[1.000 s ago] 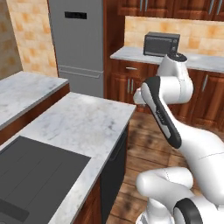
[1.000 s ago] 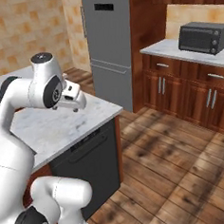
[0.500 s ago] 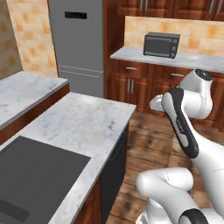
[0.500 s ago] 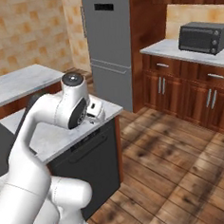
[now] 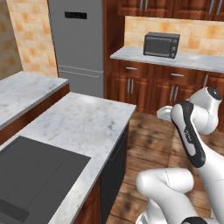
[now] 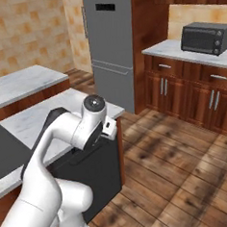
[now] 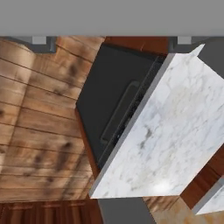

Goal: Open the dishwasher door and pull out the top rack.

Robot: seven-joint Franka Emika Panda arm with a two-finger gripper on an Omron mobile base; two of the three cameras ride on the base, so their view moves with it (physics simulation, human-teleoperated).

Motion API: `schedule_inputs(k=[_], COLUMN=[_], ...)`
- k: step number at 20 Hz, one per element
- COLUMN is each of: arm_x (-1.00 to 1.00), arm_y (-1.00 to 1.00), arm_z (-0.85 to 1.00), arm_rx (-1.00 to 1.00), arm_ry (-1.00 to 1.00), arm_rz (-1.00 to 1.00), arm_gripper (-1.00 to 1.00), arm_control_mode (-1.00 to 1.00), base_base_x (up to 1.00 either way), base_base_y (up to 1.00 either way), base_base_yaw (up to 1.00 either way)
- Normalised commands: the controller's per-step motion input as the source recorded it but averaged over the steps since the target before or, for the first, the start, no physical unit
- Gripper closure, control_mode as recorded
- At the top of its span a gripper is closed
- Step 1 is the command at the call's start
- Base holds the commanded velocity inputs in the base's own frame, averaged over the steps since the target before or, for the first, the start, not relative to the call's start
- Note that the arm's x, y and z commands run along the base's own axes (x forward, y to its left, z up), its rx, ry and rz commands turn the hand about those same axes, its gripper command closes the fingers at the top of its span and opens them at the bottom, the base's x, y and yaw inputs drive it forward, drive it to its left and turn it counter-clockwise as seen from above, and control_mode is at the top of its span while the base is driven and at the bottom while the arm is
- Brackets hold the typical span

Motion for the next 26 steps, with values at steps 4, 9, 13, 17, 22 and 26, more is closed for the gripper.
schedule_inputs(k=[4,9,13,17,22,26], arm_x=[0.0,0.0,0.0,0.01,0.11,0.22], arm_y=[-0.11,-0.01,0.0,0.0,0.0,0.03], arm_z=[-0.5,-0.39,-0.33,-0.32,-0.31,-0.31], arm_rx=[0.07,0.14,0.18,0.17,0.2,0.21], arm_ry=[-0.08,-0.1,-0.08,-0.02,0.0,0.0], arm_rz=[0.0,0.0,0.0,0.0,0.01,0.02], arm_gripper=[-1.0,-1.0,-1.0,-1.0,-1.0,-1.0], arm_control_mode=[-1.0,-1.0,-1.0,-1.0,-1.0,-1.0], base_base_x=[0.0,0.0,0.0,0.0,0.0,0.0], base_base_y=[0.0,0.0,0.0,0.0,0.0,0.0], base_base_yaw=[0.0,0.0,0.0,0.0,0.0,0.0])
